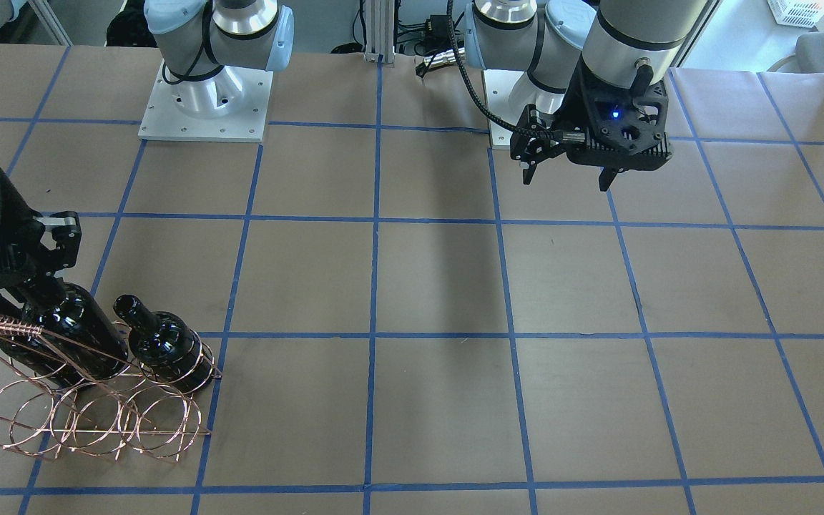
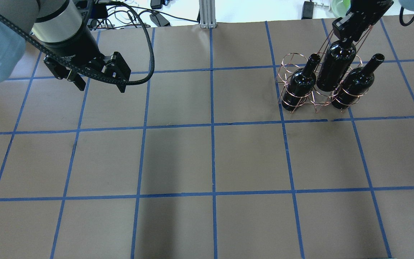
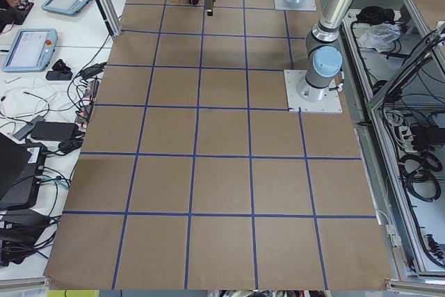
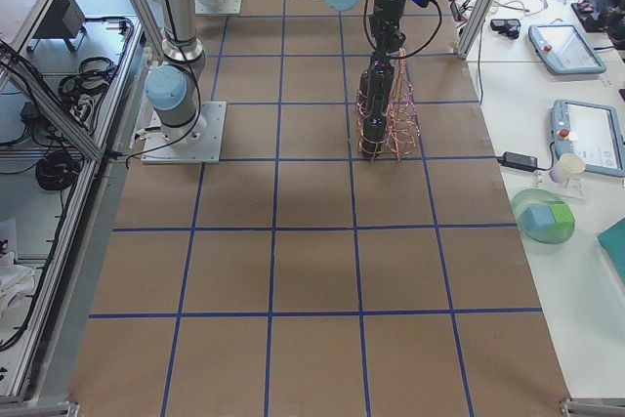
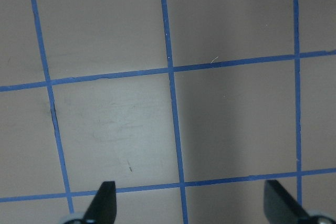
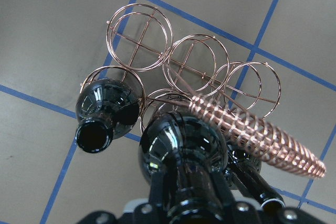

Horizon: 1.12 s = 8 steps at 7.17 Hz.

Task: Place wine into wine basket
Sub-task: 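Tilt and lower the bottle into an empty rack slot with the right gripper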

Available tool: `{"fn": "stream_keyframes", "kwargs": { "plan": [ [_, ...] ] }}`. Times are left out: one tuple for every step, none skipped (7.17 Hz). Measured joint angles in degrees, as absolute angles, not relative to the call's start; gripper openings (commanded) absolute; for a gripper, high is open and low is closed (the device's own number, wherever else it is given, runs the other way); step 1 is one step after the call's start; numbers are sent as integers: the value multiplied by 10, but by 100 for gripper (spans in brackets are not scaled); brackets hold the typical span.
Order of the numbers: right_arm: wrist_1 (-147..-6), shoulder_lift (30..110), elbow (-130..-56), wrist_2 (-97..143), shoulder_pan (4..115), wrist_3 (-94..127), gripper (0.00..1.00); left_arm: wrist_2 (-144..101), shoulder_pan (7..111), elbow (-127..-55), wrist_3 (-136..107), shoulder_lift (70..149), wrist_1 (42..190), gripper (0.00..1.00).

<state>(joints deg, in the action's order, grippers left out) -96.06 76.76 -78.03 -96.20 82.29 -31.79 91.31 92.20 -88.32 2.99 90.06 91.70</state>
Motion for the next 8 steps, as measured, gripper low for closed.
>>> {"fn": "stream_keyframes", "kwargs": {
  "plan": [
    [-961,765,-780,-962,823,-318,0,913,922,-884,30,900,917,100],
    [-961,763,-780,-962,823,-318,0,913,922,-885,30,900,917,100],
    [-961,762,-780,-962,823,-319,0,913,922,-885,30,899,917,100],
    [-961,760,-781,-962,823,-325,0,914,922,-885,30,899,917,100],
    [-962,757,-781,-962,823,-333,0,914,922,-885,30,899,917,100],
    [-962,754,-782,-961,823,-338,0,914,922,-885,31,899,917,100],
    [-963,753,-783,-961,823,-340,0,914,922,-885,31,899,917,100],
    [-964,752,-785,-961,823,-343,0,914,922,-885,31,899,918,100]
  ]
}}
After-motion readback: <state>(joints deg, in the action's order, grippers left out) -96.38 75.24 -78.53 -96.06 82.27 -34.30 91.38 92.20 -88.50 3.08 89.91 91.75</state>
